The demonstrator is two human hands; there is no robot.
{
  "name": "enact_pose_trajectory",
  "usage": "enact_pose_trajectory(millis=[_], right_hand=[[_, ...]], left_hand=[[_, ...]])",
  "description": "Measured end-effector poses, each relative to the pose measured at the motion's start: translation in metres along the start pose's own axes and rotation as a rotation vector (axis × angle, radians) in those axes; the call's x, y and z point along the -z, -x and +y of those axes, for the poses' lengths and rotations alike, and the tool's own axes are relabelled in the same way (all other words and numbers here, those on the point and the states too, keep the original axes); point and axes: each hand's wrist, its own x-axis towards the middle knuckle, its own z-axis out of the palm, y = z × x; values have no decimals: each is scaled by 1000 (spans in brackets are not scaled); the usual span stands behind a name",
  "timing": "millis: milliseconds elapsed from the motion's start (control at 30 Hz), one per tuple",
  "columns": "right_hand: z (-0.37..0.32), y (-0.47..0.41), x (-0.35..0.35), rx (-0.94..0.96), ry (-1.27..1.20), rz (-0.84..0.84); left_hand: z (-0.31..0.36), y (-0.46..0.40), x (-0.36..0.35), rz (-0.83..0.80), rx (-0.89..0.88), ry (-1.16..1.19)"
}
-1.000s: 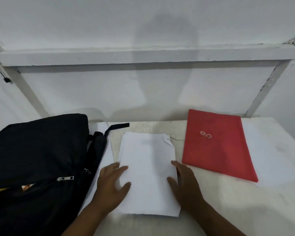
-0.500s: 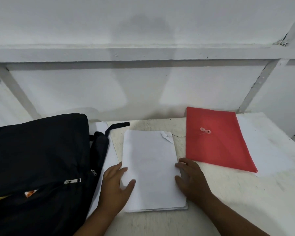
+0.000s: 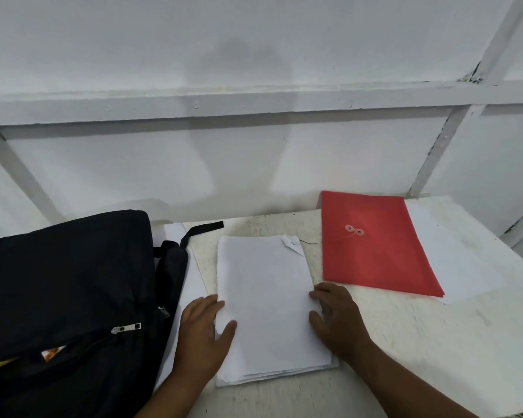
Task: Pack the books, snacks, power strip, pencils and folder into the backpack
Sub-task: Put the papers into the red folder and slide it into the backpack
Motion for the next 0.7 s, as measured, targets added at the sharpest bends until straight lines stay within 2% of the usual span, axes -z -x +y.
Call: enact_pose_trajectory(millis=[100,300,400,533,700], right_hand=[[0,-1,1,11,-24,21],[3,-7,7,5,-144,17],[7,-11,18,4,-204,-4],[19,-19,45,19,-275,8],[62,-26,95,65,-260,108]], left_hand=[[2,-2,1,-4,3,2],[15,-12,0,-132,73,-103],[33,-15,-4,-122,115,-138],[61,-20,-27,-20,-54,-38],[122,-30,-78,-42,-242,99]])
